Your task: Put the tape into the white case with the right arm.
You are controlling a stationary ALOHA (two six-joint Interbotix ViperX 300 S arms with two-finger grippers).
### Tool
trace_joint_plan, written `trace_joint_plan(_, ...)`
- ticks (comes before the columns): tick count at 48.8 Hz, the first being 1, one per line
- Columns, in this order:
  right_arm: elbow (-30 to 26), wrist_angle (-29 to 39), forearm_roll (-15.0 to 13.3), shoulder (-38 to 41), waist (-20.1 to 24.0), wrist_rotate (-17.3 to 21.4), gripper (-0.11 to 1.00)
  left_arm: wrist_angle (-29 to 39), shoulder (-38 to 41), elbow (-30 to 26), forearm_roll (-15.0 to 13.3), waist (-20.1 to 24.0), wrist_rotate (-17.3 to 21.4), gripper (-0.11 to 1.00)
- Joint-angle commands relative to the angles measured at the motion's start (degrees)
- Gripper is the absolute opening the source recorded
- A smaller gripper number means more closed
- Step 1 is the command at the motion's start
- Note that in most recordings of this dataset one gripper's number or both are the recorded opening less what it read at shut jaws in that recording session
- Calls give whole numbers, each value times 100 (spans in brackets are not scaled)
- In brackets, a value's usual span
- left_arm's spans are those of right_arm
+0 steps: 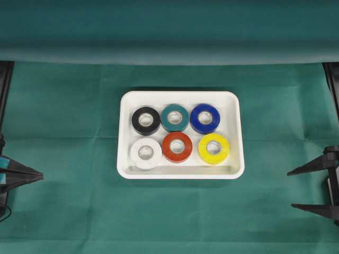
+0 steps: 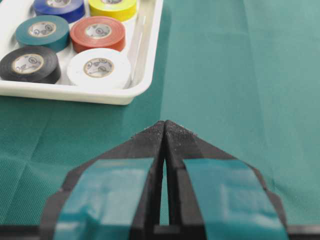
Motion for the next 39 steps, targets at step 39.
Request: trace_joint_plan(39,70,-105,-26,35,-9,-26,57,-53,53,-79,0,18,0,0)
